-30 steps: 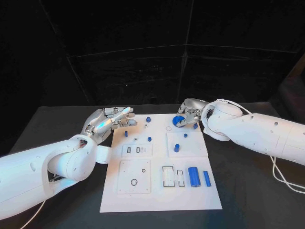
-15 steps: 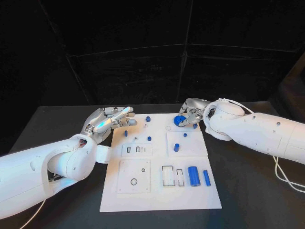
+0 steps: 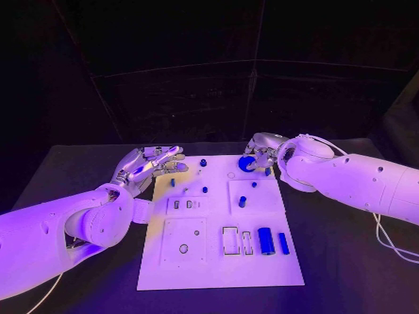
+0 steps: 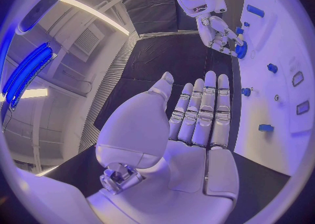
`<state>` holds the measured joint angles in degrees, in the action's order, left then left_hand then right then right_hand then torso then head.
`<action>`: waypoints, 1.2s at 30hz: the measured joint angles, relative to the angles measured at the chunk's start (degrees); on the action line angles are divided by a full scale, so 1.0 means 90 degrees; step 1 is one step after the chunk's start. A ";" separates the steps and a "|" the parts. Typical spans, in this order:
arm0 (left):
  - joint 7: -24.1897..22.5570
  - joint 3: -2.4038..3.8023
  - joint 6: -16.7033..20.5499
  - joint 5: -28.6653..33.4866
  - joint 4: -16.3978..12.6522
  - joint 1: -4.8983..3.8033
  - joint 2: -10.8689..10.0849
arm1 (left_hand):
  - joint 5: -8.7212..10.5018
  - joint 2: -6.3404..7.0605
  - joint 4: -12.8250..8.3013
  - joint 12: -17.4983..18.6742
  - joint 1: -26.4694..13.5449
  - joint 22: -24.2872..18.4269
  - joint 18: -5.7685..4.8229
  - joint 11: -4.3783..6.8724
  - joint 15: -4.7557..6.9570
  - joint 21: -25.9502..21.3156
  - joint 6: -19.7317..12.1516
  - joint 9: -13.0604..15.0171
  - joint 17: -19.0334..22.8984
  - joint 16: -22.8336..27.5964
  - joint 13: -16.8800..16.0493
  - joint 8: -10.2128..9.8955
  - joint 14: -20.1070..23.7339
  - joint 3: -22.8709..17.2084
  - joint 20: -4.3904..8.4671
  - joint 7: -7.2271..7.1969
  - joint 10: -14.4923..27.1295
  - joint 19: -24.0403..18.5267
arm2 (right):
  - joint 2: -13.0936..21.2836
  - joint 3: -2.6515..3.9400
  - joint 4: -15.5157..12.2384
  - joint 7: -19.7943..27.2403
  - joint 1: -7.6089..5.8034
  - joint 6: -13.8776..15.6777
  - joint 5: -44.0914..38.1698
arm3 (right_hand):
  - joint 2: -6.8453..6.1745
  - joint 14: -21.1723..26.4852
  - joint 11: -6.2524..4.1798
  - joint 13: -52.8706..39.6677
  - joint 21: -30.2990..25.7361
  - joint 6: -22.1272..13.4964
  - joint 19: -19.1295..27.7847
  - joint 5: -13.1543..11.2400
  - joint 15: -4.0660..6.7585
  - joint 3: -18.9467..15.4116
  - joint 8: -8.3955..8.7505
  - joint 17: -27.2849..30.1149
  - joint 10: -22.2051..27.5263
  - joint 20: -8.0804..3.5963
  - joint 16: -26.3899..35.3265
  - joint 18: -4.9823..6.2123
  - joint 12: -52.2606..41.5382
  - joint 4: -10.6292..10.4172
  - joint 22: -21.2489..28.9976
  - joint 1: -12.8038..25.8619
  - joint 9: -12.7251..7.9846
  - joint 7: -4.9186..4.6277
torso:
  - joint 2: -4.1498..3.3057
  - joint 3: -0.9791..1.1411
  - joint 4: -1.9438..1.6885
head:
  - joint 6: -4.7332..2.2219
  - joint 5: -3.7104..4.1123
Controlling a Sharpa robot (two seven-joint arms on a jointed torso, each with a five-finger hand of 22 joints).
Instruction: Assemble the parts on the task board
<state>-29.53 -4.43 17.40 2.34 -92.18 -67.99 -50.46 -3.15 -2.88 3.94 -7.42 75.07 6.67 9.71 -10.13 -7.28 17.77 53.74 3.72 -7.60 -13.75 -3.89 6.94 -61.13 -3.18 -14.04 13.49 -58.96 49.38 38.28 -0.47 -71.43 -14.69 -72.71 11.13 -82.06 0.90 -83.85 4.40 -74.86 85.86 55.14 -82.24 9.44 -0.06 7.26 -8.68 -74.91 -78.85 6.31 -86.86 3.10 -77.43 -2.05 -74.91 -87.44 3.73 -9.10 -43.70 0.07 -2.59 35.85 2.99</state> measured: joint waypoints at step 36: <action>0.0025 0.0000 -0.0007 -0.0001 0.0002 -0.0006 -0.0053 | 0.0000 -0.0027 -0.0017 0.0024 0.0026 -0.0011 0.0000 0.0000 0.0000 0.0000 0.0000 0.0000 -0.0004 0.0025 0.0000 0.0000 0.0000 -0.0017 0.0000 0.0000 0.0000 0.0000 | -0.0940 -0.0032 -0.0546 0.0119 0.0068 0.1118 -0.0472 | -0.0091 -0.0009 -0.0205 -0.0015 0.0043 0.0047 -0.0077 0.0034 0.0103 0.0676 0.0008 -0.0004 -0.0272 -0.0124 -0.0025 0.0000 -0.0126 0.0217 0.0001 0.0430 -0.0009 0.0047 | -0.0003 -0.0007 -0.0020 | 0.0001 -0.0150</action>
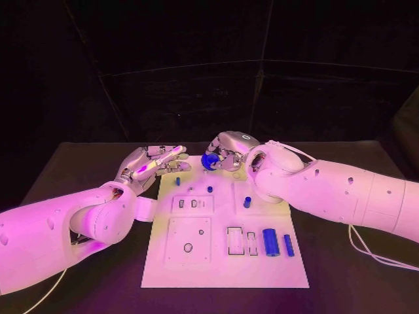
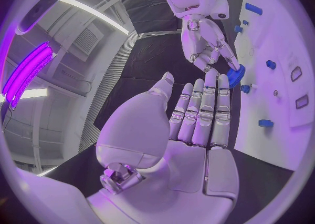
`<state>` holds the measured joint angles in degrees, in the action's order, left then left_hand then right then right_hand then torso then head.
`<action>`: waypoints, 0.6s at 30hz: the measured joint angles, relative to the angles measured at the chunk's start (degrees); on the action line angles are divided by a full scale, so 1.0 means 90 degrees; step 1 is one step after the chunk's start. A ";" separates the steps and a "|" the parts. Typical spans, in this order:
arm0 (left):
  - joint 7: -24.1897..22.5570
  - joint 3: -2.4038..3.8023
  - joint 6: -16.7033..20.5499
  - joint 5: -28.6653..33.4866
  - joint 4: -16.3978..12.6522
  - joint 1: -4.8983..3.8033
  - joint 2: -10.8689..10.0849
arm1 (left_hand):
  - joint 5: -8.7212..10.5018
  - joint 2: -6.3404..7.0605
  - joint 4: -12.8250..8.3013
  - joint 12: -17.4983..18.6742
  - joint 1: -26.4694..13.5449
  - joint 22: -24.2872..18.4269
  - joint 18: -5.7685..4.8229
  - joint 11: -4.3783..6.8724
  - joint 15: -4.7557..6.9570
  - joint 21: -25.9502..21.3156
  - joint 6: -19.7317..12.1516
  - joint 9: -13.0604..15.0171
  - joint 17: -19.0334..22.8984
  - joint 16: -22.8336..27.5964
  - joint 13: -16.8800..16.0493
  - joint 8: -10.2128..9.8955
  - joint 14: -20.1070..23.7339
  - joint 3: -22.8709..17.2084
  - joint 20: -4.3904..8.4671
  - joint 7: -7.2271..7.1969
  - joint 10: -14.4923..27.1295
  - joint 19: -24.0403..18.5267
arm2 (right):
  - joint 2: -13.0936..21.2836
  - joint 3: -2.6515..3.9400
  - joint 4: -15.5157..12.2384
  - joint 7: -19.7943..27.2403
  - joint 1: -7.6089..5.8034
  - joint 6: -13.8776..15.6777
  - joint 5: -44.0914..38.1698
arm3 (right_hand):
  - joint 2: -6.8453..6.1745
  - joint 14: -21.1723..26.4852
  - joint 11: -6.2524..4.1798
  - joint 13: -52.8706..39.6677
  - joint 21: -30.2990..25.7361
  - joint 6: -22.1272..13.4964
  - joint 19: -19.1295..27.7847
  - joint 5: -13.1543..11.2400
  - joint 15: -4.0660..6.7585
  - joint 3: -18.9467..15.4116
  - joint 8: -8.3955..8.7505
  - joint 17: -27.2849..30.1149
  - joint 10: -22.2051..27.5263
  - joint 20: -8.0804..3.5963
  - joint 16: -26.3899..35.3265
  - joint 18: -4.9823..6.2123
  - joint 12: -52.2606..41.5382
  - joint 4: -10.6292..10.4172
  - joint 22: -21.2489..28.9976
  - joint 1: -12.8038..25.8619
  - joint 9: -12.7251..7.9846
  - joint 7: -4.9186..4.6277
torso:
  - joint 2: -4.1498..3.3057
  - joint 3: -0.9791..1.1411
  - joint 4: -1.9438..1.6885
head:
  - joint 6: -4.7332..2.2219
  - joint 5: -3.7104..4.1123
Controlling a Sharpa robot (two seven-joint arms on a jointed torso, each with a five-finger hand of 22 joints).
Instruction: Assemble the parts on the task board
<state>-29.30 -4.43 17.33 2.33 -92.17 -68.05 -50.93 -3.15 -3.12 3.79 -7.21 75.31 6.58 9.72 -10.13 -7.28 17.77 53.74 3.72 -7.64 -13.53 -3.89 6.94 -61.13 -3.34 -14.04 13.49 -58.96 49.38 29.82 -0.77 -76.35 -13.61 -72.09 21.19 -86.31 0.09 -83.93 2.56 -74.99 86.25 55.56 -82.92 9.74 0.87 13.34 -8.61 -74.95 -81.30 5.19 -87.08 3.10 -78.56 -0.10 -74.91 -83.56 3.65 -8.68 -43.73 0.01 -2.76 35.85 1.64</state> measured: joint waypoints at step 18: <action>-0.0011 0.0000 -0.0051 0.0000 0.0068 -0.0024 0.0045 | 0.0000 0.0000 0.0000 0.0000 0.0000 -0.0006 0.0000 0.0000 0.0000 -0.0026 0.0000 0.0000 -0.0005 0.0000 0.0000 0.0000 0.0000 0.0000 0.0000 0.0000 0.0000 0.0000 | -0.0600 -0.0025 0.0565 -0.0021 0.0177 -0.0212 -0.0182 | -0.0017 0.0000 -0.0013 -0.0001 0.0000 0.0014 0.0000 -0.0011 -0.0001 0.0106 0.0073 0.0002 -0.0012 0.0000 0.0000 0.0000 -0.0001 -0.0016 0.0000 0.0067 0.0000 0.0013 | -0.0004 0.0010 0.0023 | 0.0048 -0.0092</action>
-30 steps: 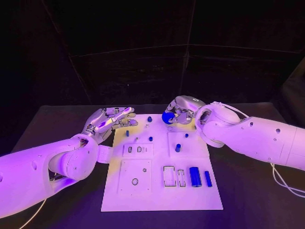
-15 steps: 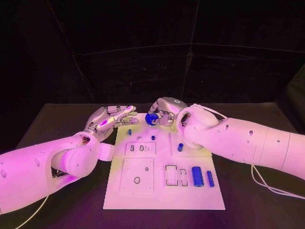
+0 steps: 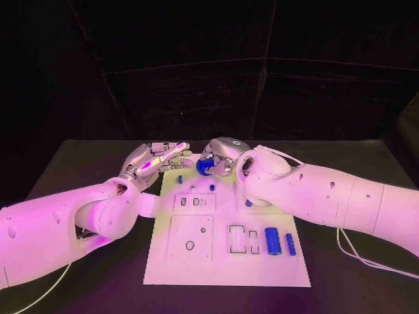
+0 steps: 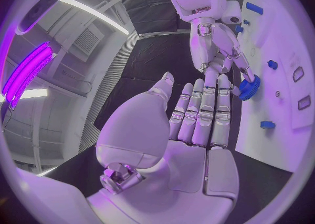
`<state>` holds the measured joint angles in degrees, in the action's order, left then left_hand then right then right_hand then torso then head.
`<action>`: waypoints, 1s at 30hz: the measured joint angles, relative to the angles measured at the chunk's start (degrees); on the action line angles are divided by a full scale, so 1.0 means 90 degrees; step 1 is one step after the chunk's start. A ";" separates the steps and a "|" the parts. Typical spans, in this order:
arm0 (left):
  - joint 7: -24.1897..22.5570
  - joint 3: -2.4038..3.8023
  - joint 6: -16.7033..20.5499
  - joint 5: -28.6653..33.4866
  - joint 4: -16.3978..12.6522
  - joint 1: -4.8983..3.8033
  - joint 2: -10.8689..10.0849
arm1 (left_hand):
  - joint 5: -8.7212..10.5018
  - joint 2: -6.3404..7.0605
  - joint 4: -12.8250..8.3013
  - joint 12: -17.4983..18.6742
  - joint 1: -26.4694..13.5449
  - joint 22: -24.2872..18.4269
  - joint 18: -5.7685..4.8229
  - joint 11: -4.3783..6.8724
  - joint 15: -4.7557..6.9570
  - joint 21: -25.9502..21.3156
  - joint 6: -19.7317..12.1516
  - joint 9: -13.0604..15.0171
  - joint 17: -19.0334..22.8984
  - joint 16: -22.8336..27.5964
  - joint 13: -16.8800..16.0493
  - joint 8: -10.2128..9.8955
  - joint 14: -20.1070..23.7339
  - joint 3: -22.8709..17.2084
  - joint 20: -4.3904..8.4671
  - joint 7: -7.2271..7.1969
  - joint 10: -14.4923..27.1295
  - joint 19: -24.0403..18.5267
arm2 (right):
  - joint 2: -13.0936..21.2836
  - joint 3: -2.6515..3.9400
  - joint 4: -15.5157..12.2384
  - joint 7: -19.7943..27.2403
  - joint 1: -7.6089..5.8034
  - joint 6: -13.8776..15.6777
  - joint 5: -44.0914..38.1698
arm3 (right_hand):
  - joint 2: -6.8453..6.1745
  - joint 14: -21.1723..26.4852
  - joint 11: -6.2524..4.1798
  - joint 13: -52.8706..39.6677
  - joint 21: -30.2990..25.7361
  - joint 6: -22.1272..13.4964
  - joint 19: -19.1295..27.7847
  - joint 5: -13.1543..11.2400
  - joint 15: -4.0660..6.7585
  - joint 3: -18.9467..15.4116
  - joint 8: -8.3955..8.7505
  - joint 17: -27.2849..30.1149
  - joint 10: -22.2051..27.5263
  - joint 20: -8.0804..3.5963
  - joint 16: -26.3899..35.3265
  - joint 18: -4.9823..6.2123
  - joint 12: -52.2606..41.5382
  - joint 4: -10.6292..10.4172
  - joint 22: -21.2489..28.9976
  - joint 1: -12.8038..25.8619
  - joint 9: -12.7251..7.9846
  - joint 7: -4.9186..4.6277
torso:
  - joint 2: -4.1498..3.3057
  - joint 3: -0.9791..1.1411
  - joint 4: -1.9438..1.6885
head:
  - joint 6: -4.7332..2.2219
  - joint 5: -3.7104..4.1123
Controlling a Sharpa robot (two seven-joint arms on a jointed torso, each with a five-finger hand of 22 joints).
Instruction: Assemble the parts on the task board
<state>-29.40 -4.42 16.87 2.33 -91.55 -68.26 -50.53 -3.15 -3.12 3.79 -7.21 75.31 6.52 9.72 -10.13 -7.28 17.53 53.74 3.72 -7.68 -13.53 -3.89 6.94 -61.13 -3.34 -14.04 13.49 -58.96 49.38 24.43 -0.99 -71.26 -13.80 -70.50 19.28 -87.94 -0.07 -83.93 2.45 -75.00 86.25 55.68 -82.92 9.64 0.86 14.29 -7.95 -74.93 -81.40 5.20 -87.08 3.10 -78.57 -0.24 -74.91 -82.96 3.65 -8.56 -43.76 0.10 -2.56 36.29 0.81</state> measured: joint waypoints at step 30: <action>0.0000 0.0000 -0.0030 -0.0001 0.0056 -0.0004 0.0030 | 0.0000 0.0000 0.0000 0.0000 0.0000 -0.0004 0.0000 0.0000 0.0000 0.0000 0.0000 0.0000 -0.0004 0.0000 0.0000 0.0000 0.0000 0.0000 0.0000 0.0000 0.0000 0.0000 | -0.0099 -0.0008 0.0217 -0.0188 0.0025 -0.0317 -0.0067 | -0.0516 -0.0012 0.0366 0.0218 0.0000 -0.0968 0.0012 -0.0402 -0.0198 -0.0339 0.0496 0.0002 0.0367 0.0242 0.0001 0.0001 0.0448 -0.0368 0.0000 0.0855 -0.0011 -0.0245 | 0.0005 0.0003 0.0004 | 0.0030 0.0017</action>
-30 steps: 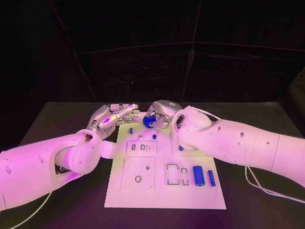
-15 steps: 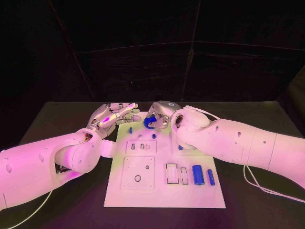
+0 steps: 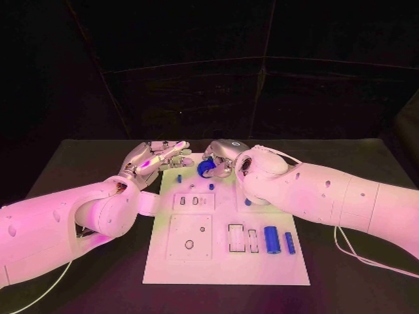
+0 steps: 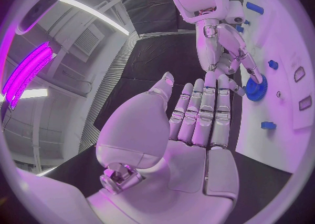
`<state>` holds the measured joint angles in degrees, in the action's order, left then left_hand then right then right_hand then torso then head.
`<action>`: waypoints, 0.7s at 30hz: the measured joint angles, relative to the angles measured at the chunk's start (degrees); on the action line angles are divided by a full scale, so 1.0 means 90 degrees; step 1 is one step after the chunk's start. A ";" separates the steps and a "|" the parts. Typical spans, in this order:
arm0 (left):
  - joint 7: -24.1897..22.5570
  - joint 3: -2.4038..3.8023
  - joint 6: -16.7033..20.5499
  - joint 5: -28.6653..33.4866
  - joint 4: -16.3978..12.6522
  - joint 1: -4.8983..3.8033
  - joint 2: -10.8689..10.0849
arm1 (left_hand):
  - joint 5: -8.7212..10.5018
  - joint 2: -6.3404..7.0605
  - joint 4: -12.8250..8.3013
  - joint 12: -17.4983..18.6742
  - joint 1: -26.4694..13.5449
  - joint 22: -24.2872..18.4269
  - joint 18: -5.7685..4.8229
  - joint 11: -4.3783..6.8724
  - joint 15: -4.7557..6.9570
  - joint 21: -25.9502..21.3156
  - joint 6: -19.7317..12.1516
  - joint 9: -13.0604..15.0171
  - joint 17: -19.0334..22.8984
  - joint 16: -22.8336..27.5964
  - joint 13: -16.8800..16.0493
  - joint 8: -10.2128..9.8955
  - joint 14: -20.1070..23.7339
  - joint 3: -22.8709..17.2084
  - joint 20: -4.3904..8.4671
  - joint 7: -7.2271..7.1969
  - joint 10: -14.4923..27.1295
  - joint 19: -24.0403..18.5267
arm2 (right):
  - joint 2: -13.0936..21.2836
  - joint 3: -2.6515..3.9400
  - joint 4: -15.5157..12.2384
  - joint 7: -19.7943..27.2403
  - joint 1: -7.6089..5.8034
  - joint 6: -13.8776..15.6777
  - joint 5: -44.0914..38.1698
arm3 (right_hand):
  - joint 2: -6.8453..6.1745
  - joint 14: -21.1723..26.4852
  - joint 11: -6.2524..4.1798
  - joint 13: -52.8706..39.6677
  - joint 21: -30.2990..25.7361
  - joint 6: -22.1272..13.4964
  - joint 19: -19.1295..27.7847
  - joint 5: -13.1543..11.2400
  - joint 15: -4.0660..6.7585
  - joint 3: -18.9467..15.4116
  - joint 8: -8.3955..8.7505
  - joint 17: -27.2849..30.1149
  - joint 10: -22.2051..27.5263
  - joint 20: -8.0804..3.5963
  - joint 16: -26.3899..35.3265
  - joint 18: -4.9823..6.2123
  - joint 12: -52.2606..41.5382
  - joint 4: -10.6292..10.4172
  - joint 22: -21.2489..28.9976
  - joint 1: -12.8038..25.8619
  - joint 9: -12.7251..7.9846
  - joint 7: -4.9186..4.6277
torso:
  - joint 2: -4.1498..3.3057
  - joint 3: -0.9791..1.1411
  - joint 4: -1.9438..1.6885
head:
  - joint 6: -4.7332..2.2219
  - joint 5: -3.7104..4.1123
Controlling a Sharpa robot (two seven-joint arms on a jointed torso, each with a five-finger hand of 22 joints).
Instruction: Assemble the parts on the task board
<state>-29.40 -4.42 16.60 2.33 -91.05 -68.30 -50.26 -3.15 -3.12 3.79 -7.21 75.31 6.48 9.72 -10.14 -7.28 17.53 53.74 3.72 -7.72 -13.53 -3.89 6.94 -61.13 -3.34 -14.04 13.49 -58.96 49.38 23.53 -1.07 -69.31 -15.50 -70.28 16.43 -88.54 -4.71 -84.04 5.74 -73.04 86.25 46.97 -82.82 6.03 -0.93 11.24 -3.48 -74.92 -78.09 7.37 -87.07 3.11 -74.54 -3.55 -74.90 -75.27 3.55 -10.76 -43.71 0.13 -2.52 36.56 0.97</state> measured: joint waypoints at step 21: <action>0.0022 0.0000 0.0004 -0.0001 0.0022 0.0000 -0.0005 | 0.0000 0.0000 0.0000 0.0000 0.0000 -0.0006 0.0000 0.0000 0.0000 0.0000 0.0000 0.0000 -0.0005 0.0000 0.0000 0.0000 0.0000 0.0000 0.0000 0.0000 0.0000 0.0000 | 0.0106 -0.0003 0.0022 -0.0131 -0.0001 -0.0281 0.0234 | 0.0332 0.0023 0.0000 -0.0067 0.0000 0.0330 -0.0024 0.0713 -0.0023 -0.0624 -0.0056 0.0001 0.0000 0.0024 -0.0027 0.0000 -0.0042 -0.0893 0.0000 0.0466 0.0045 -0.0012 | 0.0001 0.0001 -0.0001 | 0.0010 0.0010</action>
<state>-29.20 -4.42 16.64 2.32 -90.85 -68.30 -50.30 -3.15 -3.11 3.79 -7.21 75.31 6.43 9.71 -10.13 -7.28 17.53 53.74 3.72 -7.77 -13.53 -3.89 6.94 -61.13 -3.34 -14.04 13.49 -58.96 49.38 24.49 -1.09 -69.11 -16.68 -70.29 13.89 -86.44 -1.73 -83.84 5.74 -73.64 86.25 49.93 -83.04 12.44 -1.13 5.62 -3.98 -74.91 -78.09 7.59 -87.31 3.11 -74.92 -11.59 -74.91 -71.07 3.95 -10.87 -43.71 0.14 -2.53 36.64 1.05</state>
